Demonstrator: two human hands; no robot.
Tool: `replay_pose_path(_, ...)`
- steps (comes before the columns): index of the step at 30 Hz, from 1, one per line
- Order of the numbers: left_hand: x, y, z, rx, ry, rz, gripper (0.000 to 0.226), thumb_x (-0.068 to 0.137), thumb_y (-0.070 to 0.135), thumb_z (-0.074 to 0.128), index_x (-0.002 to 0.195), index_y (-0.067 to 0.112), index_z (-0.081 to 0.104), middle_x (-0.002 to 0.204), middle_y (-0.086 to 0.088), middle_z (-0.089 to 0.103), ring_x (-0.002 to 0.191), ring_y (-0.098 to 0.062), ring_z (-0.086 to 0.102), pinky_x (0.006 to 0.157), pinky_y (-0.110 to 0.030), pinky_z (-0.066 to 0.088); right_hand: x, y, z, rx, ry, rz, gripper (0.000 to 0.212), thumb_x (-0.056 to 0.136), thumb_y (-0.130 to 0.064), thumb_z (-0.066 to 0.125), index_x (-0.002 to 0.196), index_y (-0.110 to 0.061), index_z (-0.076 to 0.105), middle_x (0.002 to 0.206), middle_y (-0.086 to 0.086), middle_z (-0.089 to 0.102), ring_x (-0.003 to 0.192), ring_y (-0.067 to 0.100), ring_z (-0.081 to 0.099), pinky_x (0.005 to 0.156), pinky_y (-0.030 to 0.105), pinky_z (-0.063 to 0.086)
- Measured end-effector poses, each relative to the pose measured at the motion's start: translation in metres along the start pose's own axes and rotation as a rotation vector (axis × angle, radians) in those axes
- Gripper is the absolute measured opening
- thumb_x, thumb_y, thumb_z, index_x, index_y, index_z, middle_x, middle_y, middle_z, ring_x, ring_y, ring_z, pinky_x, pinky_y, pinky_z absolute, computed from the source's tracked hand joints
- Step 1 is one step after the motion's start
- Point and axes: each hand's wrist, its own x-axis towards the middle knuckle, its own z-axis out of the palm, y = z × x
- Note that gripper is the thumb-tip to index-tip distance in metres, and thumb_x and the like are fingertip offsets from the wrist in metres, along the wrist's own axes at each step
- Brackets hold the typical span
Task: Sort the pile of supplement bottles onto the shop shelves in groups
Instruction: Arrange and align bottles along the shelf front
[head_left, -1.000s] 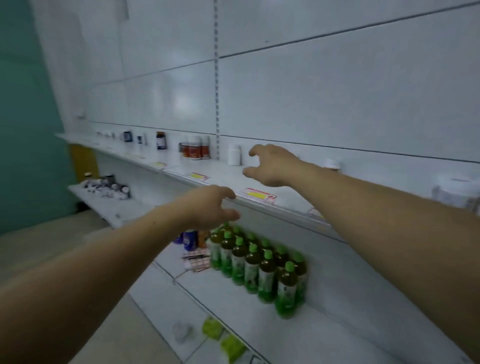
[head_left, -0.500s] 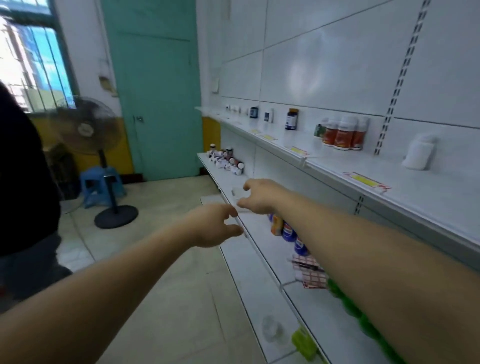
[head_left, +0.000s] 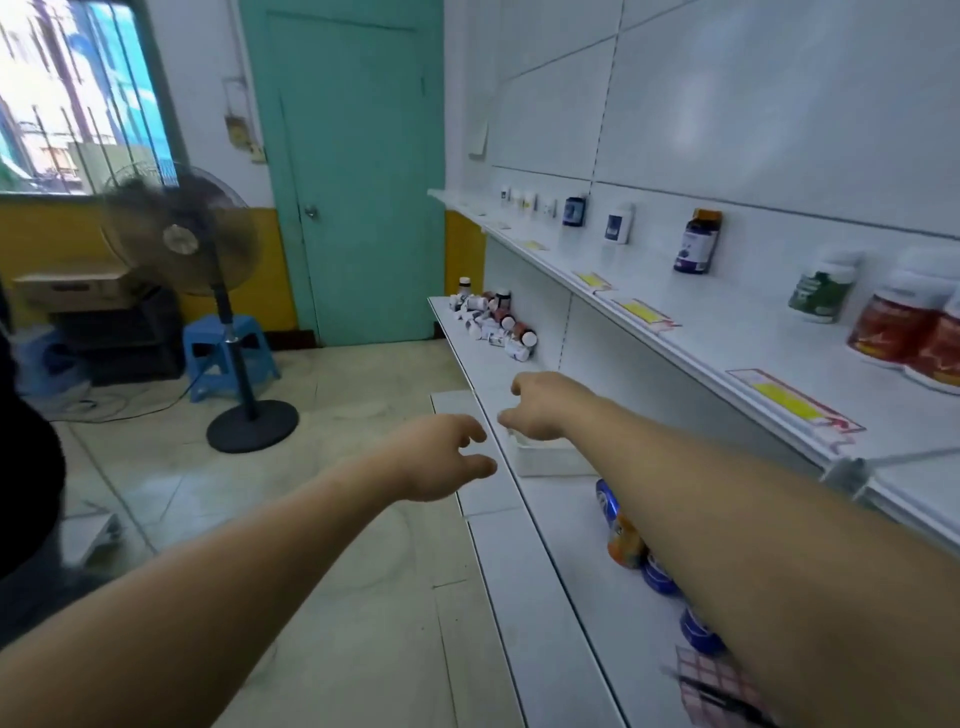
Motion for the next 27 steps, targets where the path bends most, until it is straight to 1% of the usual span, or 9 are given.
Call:
replay_pose_path(3, 0.055, -0.036, -0.011, -0.032, 0.0, 0.01, 0.051, 0.091, 0.044, 0.056, 0.135, 0.021, 0.048, 0.134, 0.001, 0.053, 0.117, -0.017, 0.053, 0.097, -0.029, 0.042, 0.067, -0.009, 0.004, -0.011, 0.001, 0.009, 0.056, 0.089, -0.047, 0.052, 0.136, -0.018, 0.044, 0.137, 0.009, 0.051, 0.118, 0.027, 0.051, 0.087, 0.036, 0.043)
replay_pose_path(6, 0.114, -0.079, -0.022, -0.054, 0.001, 0.026, 0.05, 0.091, 0.043, 0.056, 0.135, 0.022, 0.047, 0.134, 0.002, 0.053, 0.117, -0.016, 0.052, 0.093, -0.026, 0.04, 0.136, -0.024, 0.011, -0.007, -0.001, 0.022, 0.057, 0.09, -0.046, 0.052, 0.138, -0.018, 0.042, 0.14, 0.009, 0.049, 0.12, 0.028, 0.05, 0.089, 0.036, 0.042)
replay_pose_path(7, 0.143, -0.1, -0.029, -0.066, 0.0, 0.03, 0.05, 0.091, 0.044, 0.055, 0.135, 0.023, 0.047, 0.134, 0.002, 0.052, 0.117, -0.016, 0.052, 0.092, -0.024, 0.039, 0.169, -0.033, 0.013, 0.011, 0.008, 0.031, 0.058, 0.09, -0.047, 0.052, 0.139, -0.017, 0.042, 0.14, 0.009, 0.049, 0.121, 0.028, 0.049, 0.09, 0.036, 0.042)
replay_pose_path(11, 0.216, -0.157, -0.051, -0.106, -0.018, 0.038, 0.049, 0.09, 0.045, 0.056, 0.133, 0.024, 0.049, 0.131, 0.003, 0.054, 0.112, -0.015, 0.053, 0.085, -0.022, 0.038, 0.249, -0.055, 0.017, 0.109, 0.011, 0.045, 0.056, 0.09, -0.046, 0.052, 0.137, -0.016, 0.044, 0.139, 0.01, 0.048, 0.119, 0.027, 0.05, 0.091, 0.037, 0.045)
replay_pose_path(13, 0.257, -0.183, -0.065, -0.098, -0.048, 0.039, 0.049, 0.089, 0.046, 0.057, 0.133, 0.024, 0.05, 0.13, 0.003, 0.054, 0.109, -0.014, 0.054, 0.086, -0.024, 0.039, 0.287, -0.063, 0.018, 0.132, 0.003, 0.066, 0.056, 0.091, -0.046, 0.051, 0.138, -0.017, 0.043, 0.14, 0.01, 0.047, 0.12, 0.027, 0.05, 0.091, 0.036, 0.044)
replay_pose_path(15, 0.303, -0.206, -0.078, -0.104, -0.093, 0.033, 0.05, 0.089, 0.047, 0.056, 0.133, 0.024, 0.05, 0.13, 0.003, 0.054, 0.11, -0.015, 0.054, 0.091, -0.027, 0.042, 0.328, -0.066, 0.016, 0.159, -0.012, 0.091, 0.057, 0.091, -0.047, 0.051, 0.139, -0.017, 0.042, 0.141, 0.009, 0.047, 0.121, 0.027, 0.049, 0.092, 0.037, 0.044)
replay_pose_path(17, 0.331, -0.217, -0.085, -0.097, -0.112, 0.04, 0.05, 0.089, 0.047, 0.056, 0.133, 0.024, 0.049, 0.131, 0.003, 0.053, 0.113, -0.015, 0.053, 0.094, -0.028, 0.042, 0.354, -0.067, 0.014, 0.164, -0.026, 0.103, 0.058, 0.091, -0.048, 0.051, 0.14, -0.018, 0.042, 0.141, 0.009, 0.047, 0.122, 0.026, 0.049, 0.093, 0.037, 0.043)
replay_pose_path(21, 0.419, -0.242, -0.09, -0.036, -0.171, 0.103, 0.05, 0.09, 0.048, 0.054, 0.135, 0.026, 0.048, 0.133, 0.004, 0.053, 0.116, -0.015, 0.052, 0.09, -0.023, 0.038, 0.441, -0.06, 0.015, 0.196, -0.011, 0.137, 0.06, 0.091, -0.051, 0.051, 0.141, -0.02, 0.041, 0.143, 0.007, 0.047, 0.122, 0.026, 0.049, 0.094, 0.036, 0.043)
replay_pose_path(27, 0.56, -0.278, -0.09, -0.014, -0.218, 0.126, 0.05, 0.091, 0.047, 0.053, 0.135, 0.024, 0.048, 0.134, 0.001, 0.052, 0.116, -0.016, 0.052, 0.094, -0.028, 0.041, 0.581, -0.036, 0.028, 0.209, -0.008, 0.172, 0.059, 0.091, -0.049, 0.05, 0.142, -0.019, 0.041, 0.145, 0.007, 0.044, 0.126, 0.027, 0.047, 0.099, 0.037, 0.042)
